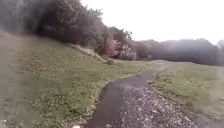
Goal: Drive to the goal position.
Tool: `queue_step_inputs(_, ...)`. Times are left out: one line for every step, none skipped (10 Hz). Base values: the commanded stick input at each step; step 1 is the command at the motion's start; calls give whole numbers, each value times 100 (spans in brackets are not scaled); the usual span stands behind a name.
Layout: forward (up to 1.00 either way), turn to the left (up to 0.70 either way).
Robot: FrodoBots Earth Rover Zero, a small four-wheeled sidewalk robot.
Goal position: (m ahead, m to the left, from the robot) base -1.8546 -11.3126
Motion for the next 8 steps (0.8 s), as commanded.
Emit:
queue_step_inputs(100, -18)
queue_step_inputs(100, -13)
queue_step_inputs(100, 0)
queue_step_inputs(100, 0)
queue_step_inputs(100, 0)
queue_step_inputs(100, 0)
queue_step_inputs(100, 0)
queue_step_inputs(100, 0)
